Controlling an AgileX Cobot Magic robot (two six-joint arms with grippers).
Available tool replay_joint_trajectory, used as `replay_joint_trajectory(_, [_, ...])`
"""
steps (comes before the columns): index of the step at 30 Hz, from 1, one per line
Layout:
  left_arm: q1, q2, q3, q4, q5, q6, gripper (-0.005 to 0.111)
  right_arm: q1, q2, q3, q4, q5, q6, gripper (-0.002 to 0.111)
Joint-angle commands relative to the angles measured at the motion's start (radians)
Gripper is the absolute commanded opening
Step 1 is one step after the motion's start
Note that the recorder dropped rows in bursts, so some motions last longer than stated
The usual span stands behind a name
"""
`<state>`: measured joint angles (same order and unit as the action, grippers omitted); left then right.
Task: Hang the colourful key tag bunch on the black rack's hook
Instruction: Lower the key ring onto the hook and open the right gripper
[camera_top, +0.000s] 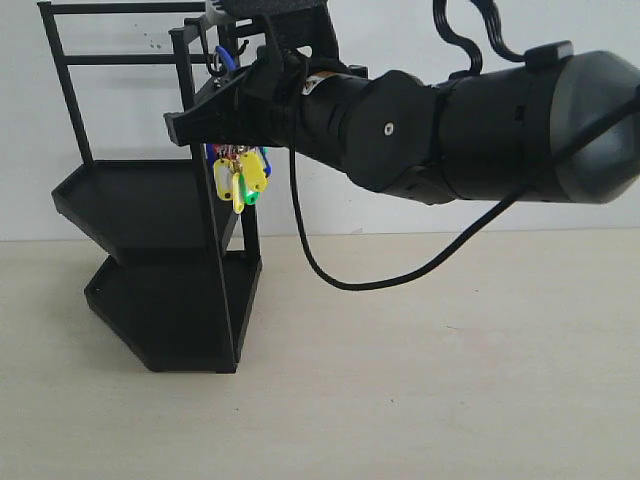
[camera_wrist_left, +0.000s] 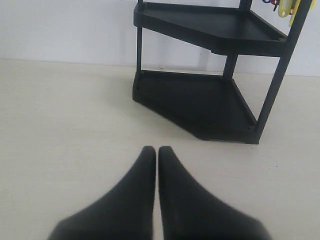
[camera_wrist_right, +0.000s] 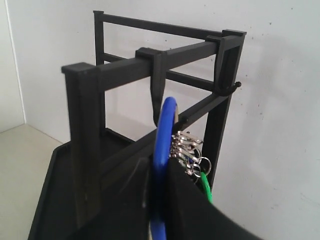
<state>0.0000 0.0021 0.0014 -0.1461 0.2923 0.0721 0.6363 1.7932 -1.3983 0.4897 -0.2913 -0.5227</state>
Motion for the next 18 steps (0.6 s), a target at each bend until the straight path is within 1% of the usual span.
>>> replay_joint_trajectory(1, [-0.001,-0.002,-0.001,0.005,-0.008,0.003,0.004,0.001,-0.004,-0.01,-0.007,-0.017,-0.014,0.015])
replay_joint_trajectory(4, [-0.001,-0.002,-0.001,0.005,-0.008,0.003,0.004,0.001,-0.004,-0.01,-0.007,-0.017,-0.014,0.038])
replay_joint_trajectory(6, [-0.001,-0.002,-0.001,0.005,-0.008,0.003,0.004,0.001,-0.004,-0.01,-0.007,-0.017,-0.014,0.05])
replay_joint_trajectory(7, [-0.001,-0.002,-0.001,0.005,-0.008,0.003,0.004,0.001,-0.004,-0.01,-0.007,-0.017,-0.014,0.054])
replay_joint_trajectory(8, [-0.001,-0.002,-0.001,0.005,-0.008,0.003,0.004,0.001,-0.004,-0.01,-0.006,-0.017,-0.014,0.056])
replay_joint_trajectory(11, [-0.001,-0.002,-0.001,0.005,-0.008,0.003,0.004,0.001,-0.004,-0.01,0.002,-0.009,-0.008,0.056])
replay_joint_trajectory(18, [-0.001,-0.002,-0.001,0.005,-0.008,0.003,0.004,0.001,-0.033,-0.01,0.004,0.101,-0.006,0.055])
